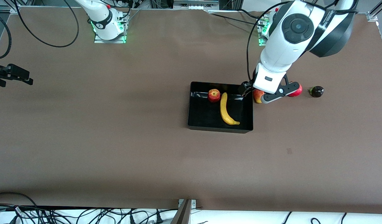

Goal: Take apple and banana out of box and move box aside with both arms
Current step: 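Reach the left gripper down into the black box toward the red apple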

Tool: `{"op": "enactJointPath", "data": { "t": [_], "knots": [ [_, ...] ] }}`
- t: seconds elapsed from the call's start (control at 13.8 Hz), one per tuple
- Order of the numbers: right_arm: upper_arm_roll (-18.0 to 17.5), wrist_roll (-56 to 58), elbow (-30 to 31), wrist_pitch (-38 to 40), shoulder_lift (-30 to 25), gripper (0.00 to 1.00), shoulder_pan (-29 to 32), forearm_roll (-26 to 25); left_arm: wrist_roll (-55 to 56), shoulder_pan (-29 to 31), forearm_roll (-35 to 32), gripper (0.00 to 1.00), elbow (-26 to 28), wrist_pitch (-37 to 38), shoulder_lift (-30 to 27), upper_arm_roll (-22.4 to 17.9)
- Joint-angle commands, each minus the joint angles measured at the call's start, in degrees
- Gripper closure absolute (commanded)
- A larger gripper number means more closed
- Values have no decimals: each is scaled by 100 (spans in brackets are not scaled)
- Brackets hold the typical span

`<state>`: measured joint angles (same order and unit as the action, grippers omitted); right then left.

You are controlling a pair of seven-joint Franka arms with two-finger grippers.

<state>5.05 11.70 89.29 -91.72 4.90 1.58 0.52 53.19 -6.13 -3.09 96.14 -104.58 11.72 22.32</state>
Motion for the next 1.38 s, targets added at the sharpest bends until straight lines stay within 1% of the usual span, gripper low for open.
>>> {"op": "enactJointPath", "data": {
  "t": [0.0, 0.14, 0.29, 0.36, 0.87, 1.16, 1.3],
  "knots": [
    [-31, 104, -122, 84, 55, 0, 53, 18, 103, -89, -69, 0, -24, -107, 251, 36],
    [-31, 104, -122, 76, 55, 0, 62, 18, 130, -283, -174, 0, 19, -107, 392, -8],
    [-31, 104, -122, 76, 55, 0, 62, 18, 130, -336, -489, 0, 19, -98, 603, 9],
    [-31, 104, -122, 76, 55, 0, 62, 18, 121, -380, -508, 0, 19, -107, 691, 9],
    [-22, 104, -122, 85, 55, 0, 62, 18, 218, -371, -376, 0, -7, -265, 981, 18],
    [-22, 104, -122, 85, 55, 0, 62, 18, 209, -477, -411, 0, -7, -545, 1411, 9],
    [-22, 104, -122, 85, 55, 0, 62, 18, 218, -556, -412, 0, -7, -835, 1622, 9]
  ]
}}
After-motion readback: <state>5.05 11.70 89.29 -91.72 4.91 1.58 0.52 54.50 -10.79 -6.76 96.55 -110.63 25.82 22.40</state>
